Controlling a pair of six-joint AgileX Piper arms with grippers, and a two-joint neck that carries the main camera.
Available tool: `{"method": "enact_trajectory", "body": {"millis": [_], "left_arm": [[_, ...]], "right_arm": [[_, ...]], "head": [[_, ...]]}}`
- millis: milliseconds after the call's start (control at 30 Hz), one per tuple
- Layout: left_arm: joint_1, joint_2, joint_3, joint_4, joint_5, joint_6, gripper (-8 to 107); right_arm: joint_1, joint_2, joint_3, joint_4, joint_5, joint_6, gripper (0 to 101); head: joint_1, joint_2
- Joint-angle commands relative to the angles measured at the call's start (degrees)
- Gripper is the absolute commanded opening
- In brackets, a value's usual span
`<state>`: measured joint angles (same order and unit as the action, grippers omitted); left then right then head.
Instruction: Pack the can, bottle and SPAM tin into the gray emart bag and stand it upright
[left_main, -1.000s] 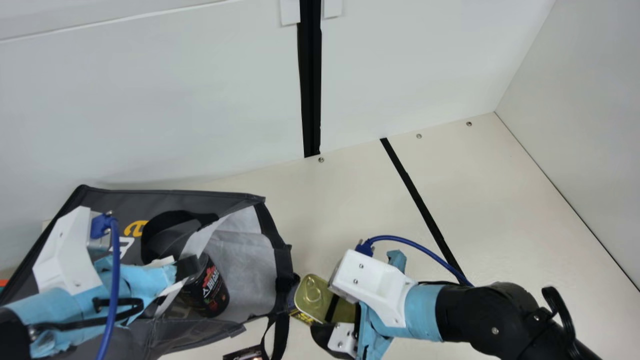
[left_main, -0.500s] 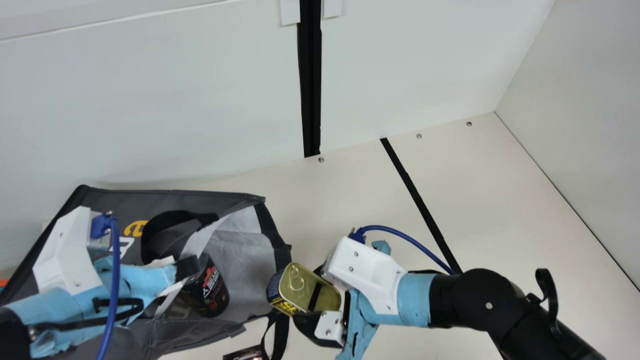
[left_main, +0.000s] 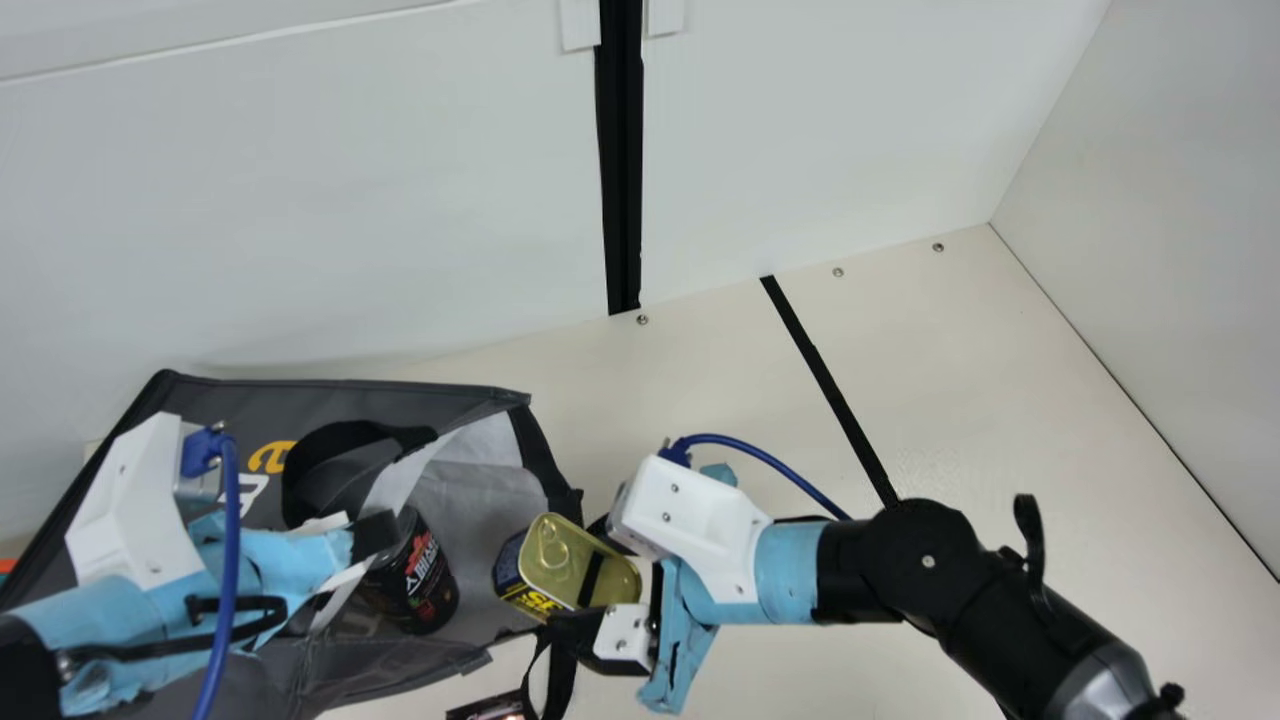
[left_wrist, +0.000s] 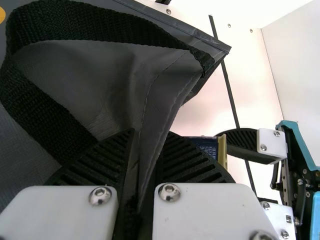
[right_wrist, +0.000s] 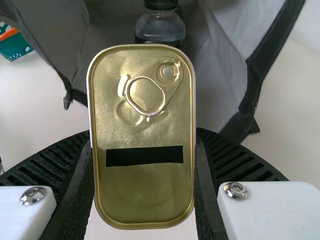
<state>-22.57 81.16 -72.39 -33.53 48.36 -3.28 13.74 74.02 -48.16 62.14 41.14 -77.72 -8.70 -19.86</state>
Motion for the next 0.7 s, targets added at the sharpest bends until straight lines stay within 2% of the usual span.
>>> {"method": "enact_trajectory", "body": {"millis": [0, 667], "left_arm": [[0.0, 0.0, 0.0, 0.0, 0.0, 0.0, -8], [0.0, 0.0, 0.0, 0.0, 0.0, 0.0, -8]], "right_arm": [[0.5, 1.1, -0.6, 0.6, -0.2, -0.7, 0], [5.4, 12.5, -8.5, 4.4, -1.7, -4.7, 0]], "head": [[-1.3, -0.1], [-1.3, -0.1]]}}
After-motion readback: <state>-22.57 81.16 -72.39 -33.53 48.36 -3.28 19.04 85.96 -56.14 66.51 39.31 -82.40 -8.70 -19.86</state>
